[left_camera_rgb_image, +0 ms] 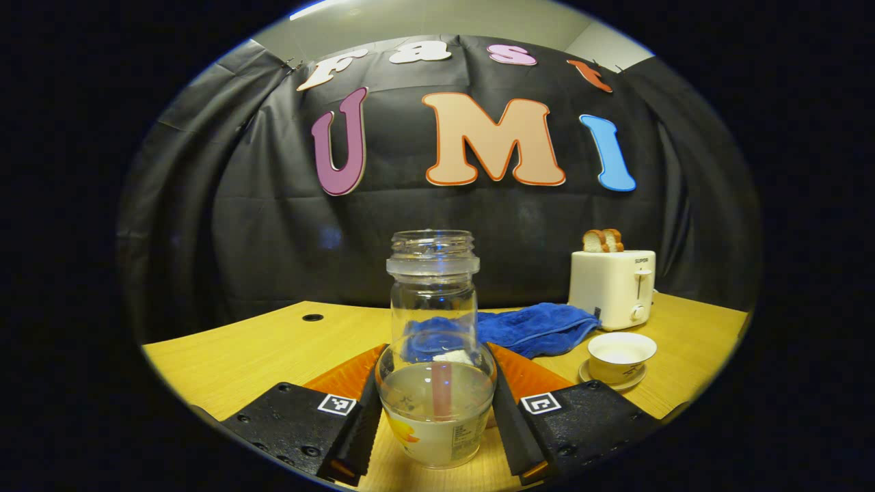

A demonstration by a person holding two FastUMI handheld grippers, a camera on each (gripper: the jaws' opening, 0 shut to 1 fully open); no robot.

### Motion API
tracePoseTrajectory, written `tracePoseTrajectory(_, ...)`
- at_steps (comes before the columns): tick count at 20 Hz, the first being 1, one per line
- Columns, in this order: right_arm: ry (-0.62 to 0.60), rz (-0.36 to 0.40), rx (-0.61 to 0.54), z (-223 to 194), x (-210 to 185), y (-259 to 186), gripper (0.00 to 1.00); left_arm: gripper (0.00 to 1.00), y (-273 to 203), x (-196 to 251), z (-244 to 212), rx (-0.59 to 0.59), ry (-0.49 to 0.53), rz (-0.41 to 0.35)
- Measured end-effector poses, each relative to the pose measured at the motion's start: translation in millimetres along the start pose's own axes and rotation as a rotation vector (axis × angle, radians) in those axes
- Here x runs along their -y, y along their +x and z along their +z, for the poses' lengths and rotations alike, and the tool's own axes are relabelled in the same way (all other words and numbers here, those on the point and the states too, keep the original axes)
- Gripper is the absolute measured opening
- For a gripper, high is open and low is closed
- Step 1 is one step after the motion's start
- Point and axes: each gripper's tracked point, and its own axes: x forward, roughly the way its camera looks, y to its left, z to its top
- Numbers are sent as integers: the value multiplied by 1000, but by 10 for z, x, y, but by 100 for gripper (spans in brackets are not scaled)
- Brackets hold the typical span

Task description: Open the teacup lid with one hand, grasp the water bottle and pour water into the teacup with the other hand; after pouring, place the water bottle on the coaster and then close the teacup lid.

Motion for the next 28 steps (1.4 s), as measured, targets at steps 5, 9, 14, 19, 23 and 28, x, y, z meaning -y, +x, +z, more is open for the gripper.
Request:
tracePoseTrajectory(5, -1, -11, 0, -8, 24, -1, 24, 69, 10, 47, -10, -7, 4, -11)
tracePoseTrajectory(9, -1, -51, 1, 2, 184, -28, 23, 70, 115, 111, -9, -18, 161, -12)
tracePoseTrajectory(14, -3, -131, 5, 28, 553, -117, 23, 70, 310, 310, -114, -19, 547, -67)
tracePoseTrajectory(19, -5, -194, 8, 35, 838, -186, 24, 70, 476, 631, -267, -27, 876, -161)
tracePoseTrajectory(23, -6, -209, 8, 31, 901, -199, 24, 68, 573, 763, -298, -20, 1078, -208)
tracePoseTrajectory(28, -6, -209, 8, 39, 898, -199, 24, 69, 656, 815, -331, -8, 1318, -254)
